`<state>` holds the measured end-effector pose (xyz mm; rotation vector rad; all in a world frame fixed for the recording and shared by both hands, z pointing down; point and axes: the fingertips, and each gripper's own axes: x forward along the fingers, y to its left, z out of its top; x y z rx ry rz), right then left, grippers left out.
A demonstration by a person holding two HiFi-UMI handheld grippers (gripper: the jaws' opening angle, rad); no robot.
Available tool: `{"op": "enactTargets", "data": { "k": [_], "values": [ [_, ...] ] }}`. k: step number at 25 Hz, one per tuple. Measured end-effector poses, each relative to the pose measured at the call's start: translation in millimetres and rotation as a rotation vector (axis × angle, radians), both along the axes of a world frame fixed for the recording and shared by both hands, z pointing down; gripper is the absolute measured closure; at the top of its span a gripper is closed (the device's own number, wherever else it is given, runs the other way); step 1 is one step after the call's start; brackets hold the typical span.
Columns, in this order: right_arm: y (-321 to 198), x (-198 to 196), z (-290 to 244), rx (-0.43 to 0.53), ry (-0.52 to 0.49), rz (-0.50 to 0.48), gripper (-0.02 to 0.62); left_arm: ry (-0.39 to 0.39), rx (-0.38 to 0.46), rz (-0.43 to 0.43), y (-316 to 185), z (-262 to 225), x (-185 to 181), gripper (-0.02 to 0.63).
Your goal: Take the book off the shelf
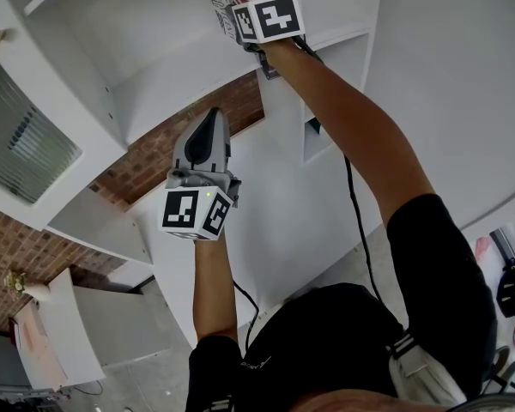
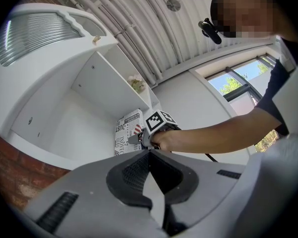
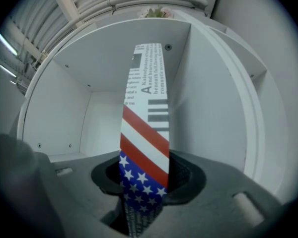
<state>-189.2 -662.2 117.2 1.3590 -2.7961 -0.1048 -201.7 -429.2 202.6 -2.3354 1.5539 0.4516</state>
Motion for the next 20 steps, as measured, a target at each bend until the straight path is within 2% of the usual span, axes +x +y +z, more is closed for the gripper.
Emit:
{"op": "enactTargets", "data": {
  "k": [4, 9, 20],
  "values": [
    [10, 6, -1, 0.020, -0.006, -0.010, 0.440, -0.006, 0.001, 0.008, 1, -2, 5, 0.609],
    [36, 25, -11, 0.039, -0.072, -0.060, 0.442, -0.004, 0.001, 0.015, 6, -6, 12, 0.609],
    [147, 97, -10, 0.122, -0.220, -0.240, 0.442, -0.029, 0.031, 0.023, 27, -15, 34, 0.609]
  ]
}}
